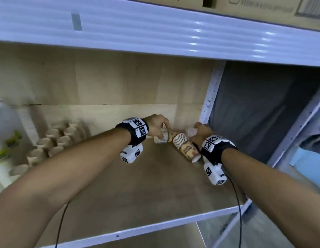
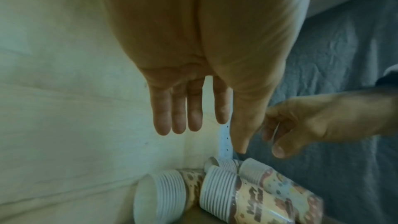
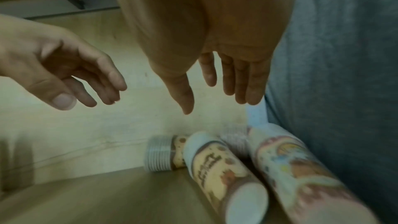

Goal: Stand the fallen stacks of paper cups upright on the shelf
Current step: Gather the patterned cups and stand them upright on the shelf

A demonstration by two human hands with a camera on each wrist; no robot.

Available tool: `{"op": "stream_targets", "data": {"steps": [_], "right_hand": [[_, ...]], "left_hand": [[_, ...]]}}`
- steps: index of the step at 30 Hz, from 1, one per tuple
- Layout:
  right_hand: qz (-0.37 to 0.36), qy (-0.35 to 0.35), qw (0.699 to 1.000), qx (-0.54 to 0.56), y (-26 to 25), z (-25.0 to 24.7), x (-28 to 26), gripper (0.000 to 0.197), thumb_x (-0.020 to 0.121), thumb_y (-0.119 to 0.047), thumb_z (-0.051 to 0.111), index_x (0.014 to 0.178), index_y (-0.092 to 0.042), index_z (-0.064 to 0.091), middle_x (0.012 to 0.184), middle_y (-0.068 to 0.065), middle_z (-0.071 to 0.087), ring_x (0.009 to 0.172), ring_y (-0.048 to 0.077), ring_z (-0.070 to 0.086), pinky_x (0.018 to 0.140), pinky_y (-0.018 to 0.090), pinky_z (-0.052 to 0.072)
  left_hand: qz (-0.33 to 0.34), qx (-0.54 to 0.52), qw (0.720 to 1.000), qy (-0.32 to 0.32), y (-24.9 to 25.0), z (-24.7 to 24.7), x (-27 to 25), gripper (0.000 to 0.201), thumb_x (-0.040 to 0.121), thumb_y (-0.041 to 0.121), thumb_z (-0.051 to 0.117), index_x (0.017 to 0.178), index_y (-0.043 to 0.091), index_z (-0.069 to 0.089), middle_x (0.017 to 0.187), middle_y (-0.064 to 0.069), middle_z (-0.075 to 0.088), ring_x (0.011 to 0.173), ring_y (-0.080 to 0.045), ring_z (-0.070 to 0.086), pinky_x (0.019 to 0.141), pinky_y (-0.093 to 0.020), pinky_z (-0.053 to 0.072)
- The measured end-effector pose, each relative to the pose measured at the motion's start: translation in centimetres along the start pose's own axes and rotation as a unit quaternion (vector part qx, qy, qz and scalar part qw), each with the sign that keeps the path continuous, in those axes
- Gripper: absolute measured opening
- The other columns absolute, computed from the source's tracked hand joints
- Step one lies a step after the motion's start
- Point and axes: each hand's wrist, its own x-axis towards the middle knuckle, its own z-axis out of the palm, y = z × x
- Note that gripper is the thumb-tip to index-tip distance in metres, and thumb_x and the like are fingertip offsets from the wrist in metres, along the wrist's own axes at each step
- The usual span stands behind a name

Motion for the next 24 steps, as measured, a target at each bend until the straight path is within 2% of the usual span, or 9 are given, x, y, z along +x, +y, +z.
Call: {"op": "stream_targets", "data": {"steps": [2,5,9,12,15,19,21,24], "right_hand": [[0.034,0.008,0.999,0.011,2.0,0.7,0.1,0.063,0.078,-0.035,0.072,0.131,-0.012,0.046,0.129,0.011,0.055,0.116,0.033,0.057,0.095,0.037,0.049],[0.057,0.019,0.996,0.064,4.6,2.2,0.2,0.058,0.082,-0.024,0.072,0.133,-0.009,0.048,0.130,0.015,0.056,0.119,0.033,0.055,0.099,0.039,0.046],[0.088,0.014,0.990,0.108,7.1,4.0,0.3,0.061,0.086,-0.026,0.066,0.141,-0.013,0.043,0.137,0.014,0.053,0.122,0.031,0.054,0.102,0.037,0.046],[0.128,0.012,0.989,0.072,8.3,4.7,0.1,0.060,0.088,-0.027,0.060,0.144,-0.018,0.040,0.147,0.011,0.043,0.134,0.030,0.043,0.112,0.038,0.035],[0.149,0.039,0.984,0.090,9.6,5.5,0.1,0.057,0.087,-0.031,0.058,0.140,-0.019,0.044,0.143,0.012,0.045,0.129,0.033,0.047,0.107,0.037,0.039],[0.161,0.025,0.981,0.106,10.0,6.6,0.2,0.070,0.081,-0.036,0.065,0.144,-0.022,0.039,0.145,0.010,0.043,0.130,0.032,0.047,0.106,0.036,0.039],[0.166,0.025,0.978,0.122,10.1,7.0,0.3,0.072,0.079,-0.040,0.066,0.144,-0.024,0.039,0.142,0.009,0.046,0.128,0.032,0.049,0.105,0.036,0.041],[0.173,0.030,0.973,0.149,10.1,7.4,0.2,0.066,0.084,-0.041,0.061,0.143,-0.023,0.038,0.141,0.010,0.049,0.126,0.033,0.051,0.103,0.037,0.042]], "left_hand": [[0.024,0.015,1.000,-0.010,1.1,1.3,1.4,0.054,0.079,0.018,0.078,0.129,0.024,0.058,0.128,-0.002,0.056,0.109,-0.020,0.056,0.082,-0.028,0.045],[0.056,0.015,0.998,-0.019,2.5,3.1,3.4,0.059,0.077,0.017,0.079,0.131,0.024,0.057,0.125,-0.001,0.056,0.105,-0.017,0.053,0.080,-0.024,0.040],[0.080,0.037,0.996,-0.028,3.9,5.4,6.2,0.068,0.076,0.020,0.080,0.138,0.026,0.052,0.127,-0.002,0.052,0.114,-0.020,0.052,0.085,-0.024,0.040],[0.100,0.040,0.994,-0.037,4.7,7.1,8.3,0.066,0.074,0.024,0.082,0.133,0.027,0.055,0.126,-0.003,0.053,0.114,-0.021,0.053,0.090,-0.026,0.043],[0.122,0.071,0.989,-0.037,5.4,8.5,9.8,0.066,0.073,0.032,0.082,0.133,0.027,0.055,0.123,-0.003,0.055,0.114,-0.022,0.053,0.091,-0.028,0.041],[0.142,0.109,0.983,-0.050,5.7,9.8,11.1,0.064,0.071,0.036,0.082,0.130,0.030,0.056,0.125,0.000,0.056,0.116,-0.021,0.052,0.098,-0.032,0.042],[0.155,0.130,0.978,-0.056,5.9,10.2,11.5,0.065,0.068,0.036,0.083,0.128,0.030,0.058,0.122,0.000,0.058,0.113,-0.021,0.054,0.097,-0.033,0.044],[0.178,0.185,0.965,-0.056,6.2,10.9,12.0,0.065,0.064,0.039,0.082,0.125,0.035,0.060,0.119,0.003,0.059,0.113,-0.020,0.054,0.099,-0.037,0.042]]}}
